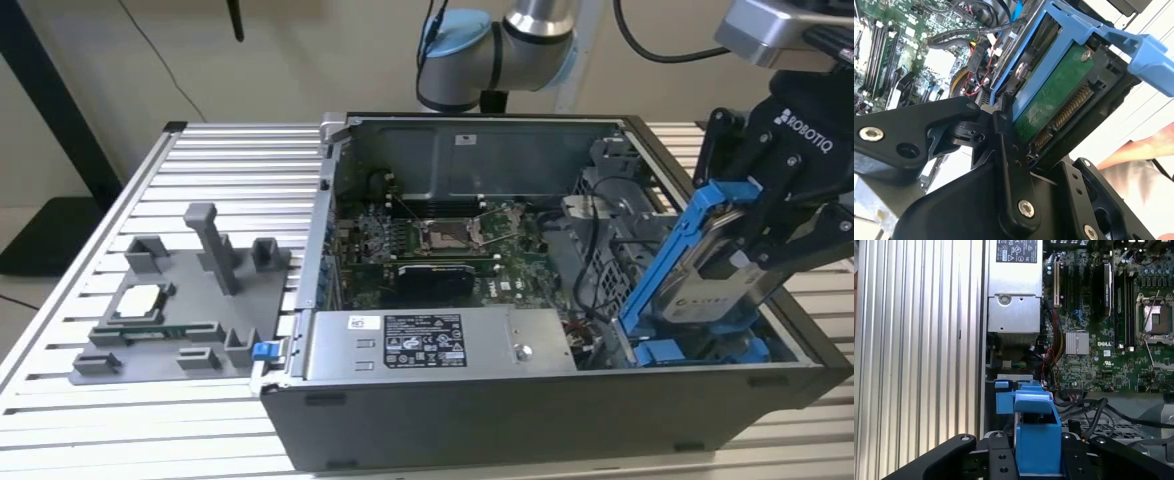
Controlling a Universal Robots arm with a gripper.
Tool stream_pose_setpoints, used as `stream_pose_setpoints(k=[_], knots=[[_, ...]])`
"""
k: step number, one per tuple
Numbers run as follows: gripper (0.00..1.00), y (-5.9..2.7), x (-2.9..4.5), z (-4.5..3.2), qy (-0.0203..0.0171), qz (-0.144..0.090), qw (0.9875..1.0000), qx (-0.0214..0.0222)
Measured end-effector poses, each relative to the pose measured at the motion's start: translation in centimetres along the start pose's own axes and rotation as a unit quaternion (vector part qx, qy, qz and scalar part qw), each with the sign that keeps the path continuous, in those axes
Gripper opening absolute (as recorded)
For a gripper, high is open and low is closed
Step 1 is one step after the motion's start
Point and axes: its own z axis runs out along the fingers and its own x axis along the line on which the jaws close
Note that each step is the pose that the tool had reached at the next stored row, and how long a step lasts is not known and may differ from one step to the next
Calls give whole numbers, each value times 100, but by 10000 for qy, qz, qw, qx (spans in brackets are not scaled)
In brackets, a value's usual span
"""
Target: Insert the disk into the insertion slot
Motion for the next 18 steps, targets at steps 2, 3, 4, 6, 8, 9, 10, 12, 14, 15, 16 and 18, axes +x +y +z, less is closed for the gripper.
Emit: stream_pose_setpoints(k=[2,3,4,6,8,9,10,12,14,15,16,18], knots=[[0,-2,0,9,7,-1,10000,-1],[0,-3,0,17,16,0,10000,-3],[0,-4,-2,26,23,0,10000,-3],[0,-5,-11,37,28,-2,10000,-3],[0,-6,-24,42,28,-5,10000,-3],[0,-9,-31,43,29,-7,10000,-4],[0,-19,-32,43,30,-12,10000,-6],[0,-35,-34,48,35,-15,10000,-7],[0,-38,-36,69,48,-15,10000,-11],[0,-40,-35,85,53,-15,10000,-12],[0,-43,-35,100,56,-15,10000,-14],[0,-48,-36,118,67,-16,10000,-33]])
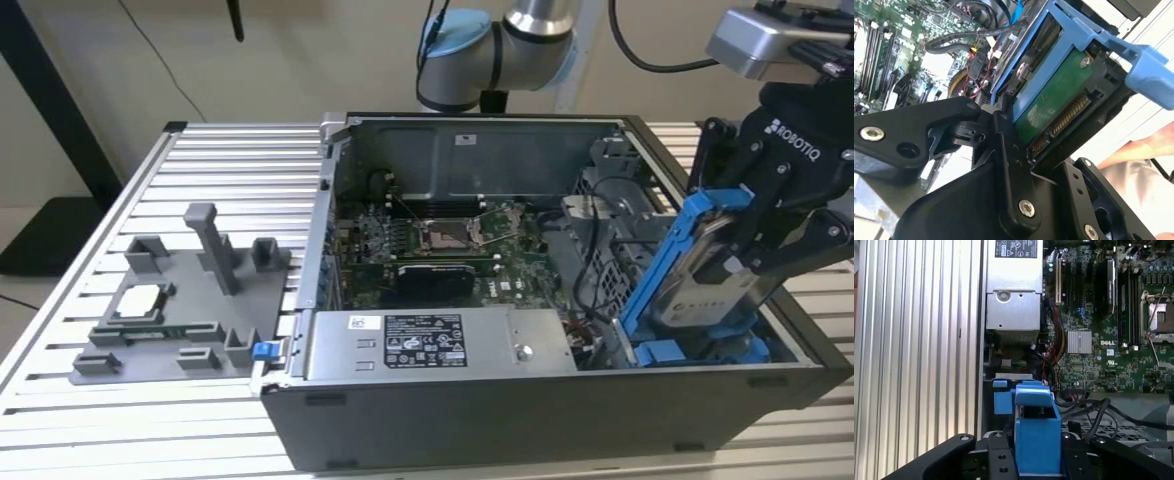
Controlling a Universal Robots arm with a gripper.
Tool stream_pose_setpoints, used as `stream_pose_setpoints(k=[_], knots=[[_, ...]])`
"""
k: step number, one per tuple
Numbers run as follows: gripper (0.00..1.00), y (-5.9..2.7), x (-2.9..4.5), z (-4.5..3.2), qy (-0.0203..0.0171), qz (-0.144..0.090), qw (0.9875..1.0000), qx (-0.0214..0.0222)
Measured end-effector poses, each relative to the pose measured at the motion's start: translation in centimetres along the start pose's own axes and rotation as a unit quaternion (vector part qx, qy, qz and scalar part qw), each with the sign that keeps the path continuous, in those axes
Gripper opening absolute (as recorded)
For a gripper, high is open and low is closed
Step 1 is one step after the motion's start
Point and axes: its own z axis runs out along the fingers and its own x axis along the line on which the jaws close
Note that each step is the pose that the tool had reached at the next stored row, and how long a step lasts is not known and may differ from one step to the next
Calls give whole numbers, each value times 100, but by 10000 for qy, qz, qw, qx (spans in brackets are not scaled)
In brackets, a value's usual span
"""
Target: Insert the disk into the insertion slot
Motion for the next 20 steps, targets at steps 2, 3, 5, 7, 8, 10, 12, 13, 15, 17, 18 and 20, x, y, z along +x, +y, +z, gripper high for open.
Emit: stream_pose_setpoints(k=[2,3,5,7,8,10,12,13,15,17,18,20], knots=[[0,-2,2,-12,6,-3,10000,-54],[0,-1,1,-17,1,-4,10000,-82],[0,-3,2,-32,-2,-3,9999,-149],[0,-29,0,-48,8,-4,9998,-218],[0,-47,1,-53,9,-4,9997,-253],[0,-85,0,-40,7,-3,9996,-286],[0,-110,0,-9,9,-4,9996,-296],[0,-115,-1,6,10,-4,9996,-297],[0,-121,-1,43,9,-4,9996,-297],[0,-127,-2,79,9,-4,9996,-296],[0,-129,-3,98,9,-4,9996,-296],[0,-134,-4,134,9,-4,9996,-296]])
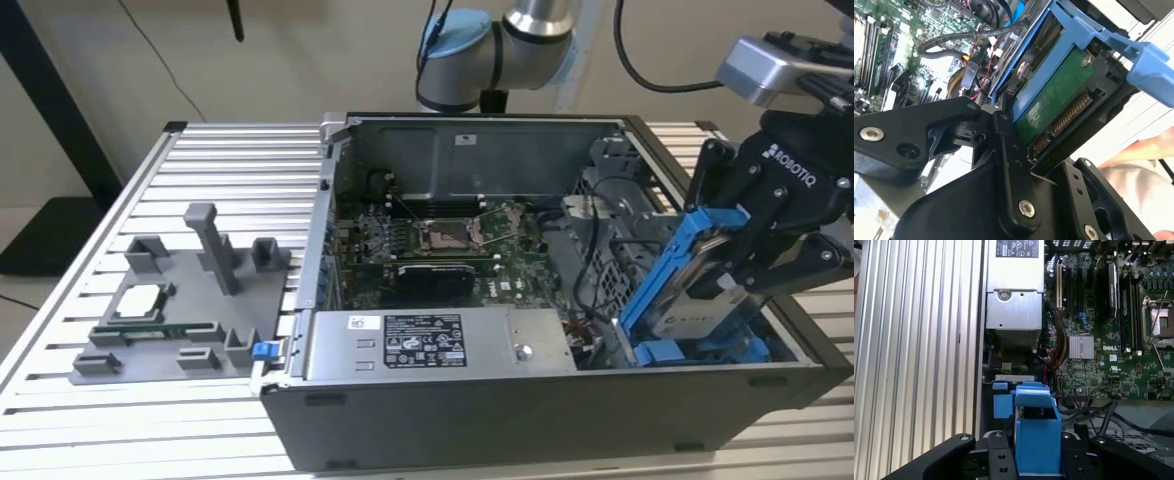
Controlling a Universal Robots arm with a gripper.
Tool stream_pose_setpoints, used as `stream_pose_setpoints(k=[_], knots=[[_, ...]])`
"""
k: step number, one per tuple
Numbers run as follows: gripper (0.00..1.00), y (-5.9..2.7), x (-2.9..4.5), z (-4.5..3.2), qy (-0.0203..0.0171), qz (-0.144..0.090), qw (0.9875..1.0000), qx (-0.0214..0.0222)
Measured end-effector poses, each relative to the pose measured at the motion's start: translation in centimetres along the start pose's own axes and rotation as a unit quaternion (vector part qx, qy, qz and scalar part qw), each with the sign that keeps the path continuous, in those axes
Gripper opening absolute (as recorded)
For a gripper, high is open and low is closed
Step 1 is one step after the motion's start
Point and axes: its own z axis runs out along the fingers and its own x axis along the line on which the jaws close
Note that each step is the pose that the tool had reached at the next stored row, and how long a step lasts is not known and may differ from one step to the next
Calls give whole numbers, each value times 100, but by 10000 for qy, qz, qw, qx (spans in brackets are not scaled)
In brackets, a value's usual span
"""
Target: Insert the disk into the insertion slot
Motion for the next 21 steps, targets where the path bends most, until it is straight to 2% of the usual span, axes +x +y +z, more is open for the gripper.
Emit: stream_pose_setpoints(k=[3,9,10,21], knots=[[0,-9,-2,48,0,0,10000,0],[0,-11,-2,54,0,0,10000,2],[100,-11,-2,54,2,0,10000,1],[100,-10,-2,52,-15,-3,10000,0]])
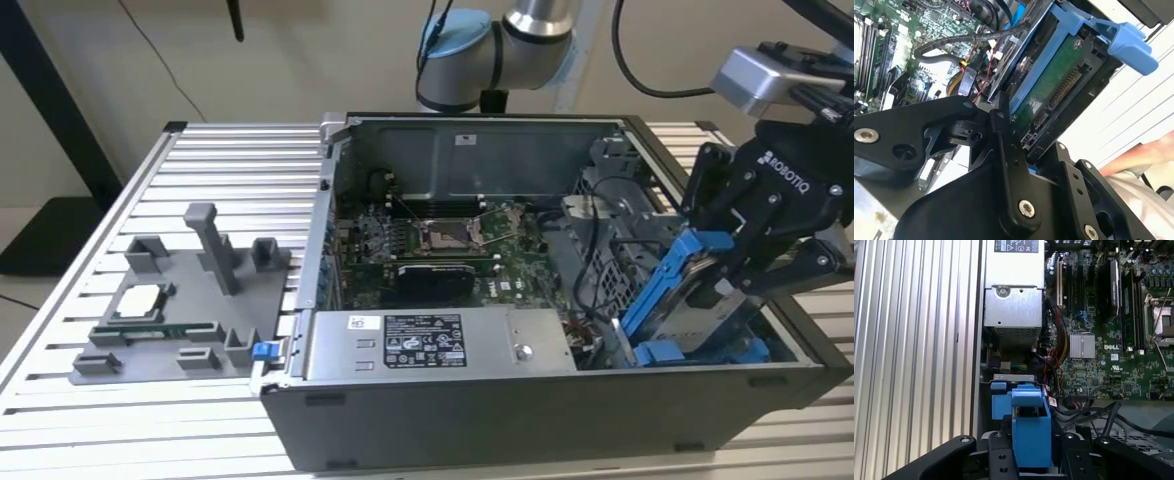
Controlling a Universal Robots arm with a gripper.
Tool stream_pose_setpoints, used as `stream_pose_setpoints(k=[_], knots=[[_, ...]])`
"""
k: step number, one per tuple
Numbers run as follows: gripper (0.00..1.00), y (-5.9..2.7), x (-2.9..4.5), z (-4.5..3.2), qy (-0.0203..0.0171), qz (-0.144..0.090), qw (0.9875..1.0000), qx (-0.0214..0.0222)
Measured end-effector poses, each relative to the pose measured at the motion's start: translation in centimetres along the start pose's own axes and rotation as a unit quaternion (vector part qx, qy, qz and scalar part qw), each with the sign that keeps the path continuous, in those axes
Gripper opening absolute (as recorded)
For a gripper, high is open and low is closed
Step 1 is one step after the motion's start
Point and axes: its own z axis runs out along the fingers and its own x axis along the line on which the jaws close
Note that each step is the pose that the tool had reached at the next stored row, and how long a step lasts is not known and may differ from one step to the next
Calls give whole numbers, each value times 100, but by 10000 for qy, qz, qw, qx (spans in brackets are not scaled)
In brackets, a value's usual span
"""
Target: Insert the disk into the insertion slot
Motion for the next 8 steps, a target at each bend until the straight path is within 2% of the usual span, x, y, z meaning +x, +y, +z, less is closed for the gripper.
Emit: stream_pose_setpoints(k=[1,2,3,6,7,8], knots=[[100,0,1,1,-8,-1,10000,0],[100,0,1,2,-31,-6,10000,0],[0,0,1,1,-55,-11,10000,0],[0,1,1,0,-121,-23,9999,0],[0,3,2,-2,-181,-34,9998,-1],[0,6,4,-5,-258,-48,9997,-1]])
